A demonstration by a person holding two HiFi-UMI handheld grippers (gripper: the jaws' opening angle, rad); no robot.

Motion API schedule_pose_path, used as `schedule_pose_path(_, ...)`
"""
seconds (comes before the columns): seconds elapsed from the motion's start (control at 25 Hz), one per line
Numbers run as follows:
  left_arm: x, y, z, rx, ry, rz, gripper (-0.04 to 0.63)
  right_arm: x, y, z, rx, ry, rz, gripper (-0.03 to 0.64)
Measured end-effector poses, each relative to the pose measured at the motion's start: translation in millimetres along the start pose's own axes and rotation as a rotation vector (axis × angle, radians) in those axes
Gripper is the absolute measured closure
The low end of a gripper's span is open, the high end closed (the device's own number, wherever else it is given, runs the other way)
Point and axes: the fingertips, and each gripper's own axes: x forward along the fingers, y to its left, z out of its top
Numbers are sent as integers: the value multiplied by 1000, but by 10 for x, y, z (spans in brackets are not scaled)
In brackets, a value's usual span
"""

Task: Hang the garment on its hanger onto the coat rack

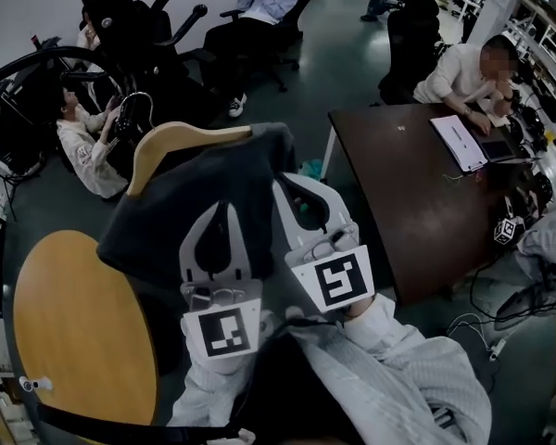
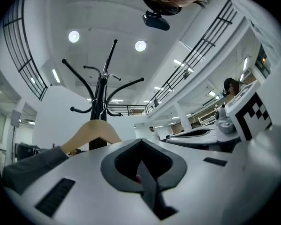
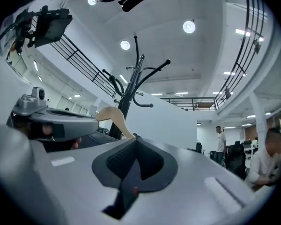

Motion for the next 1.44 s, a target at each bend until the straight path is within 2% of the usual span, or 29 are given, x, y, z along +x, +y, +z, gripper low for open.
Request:
schedule_pose_path(0.08,50,-116,-47,-89,11,-34,591,-62,-59,-28,19,8,-10,615)
schedule_pose_path(0.16,98,-211,-53,-125,5,-57,591,-99,-118,-47,10,22,-11,615)
schedule_pose_path(0.44,236,-334,-73,-97,30,-89,591,-106,-185,-93,-13,46,7,617)
schedule_pose_path(0.64,292,-315,-104,-107,37,-84,591,-40,-159,-128,-34,48,20,617)
schedule_pose_path(0.92,364,-268,-114,-81,30,-86,591,40,-157,-142,-56,47,29,617)
schedule_pose_path(1.44,373,-174,-137,-95,45,-80,591,91,-92,-114,-33,36,52,617)
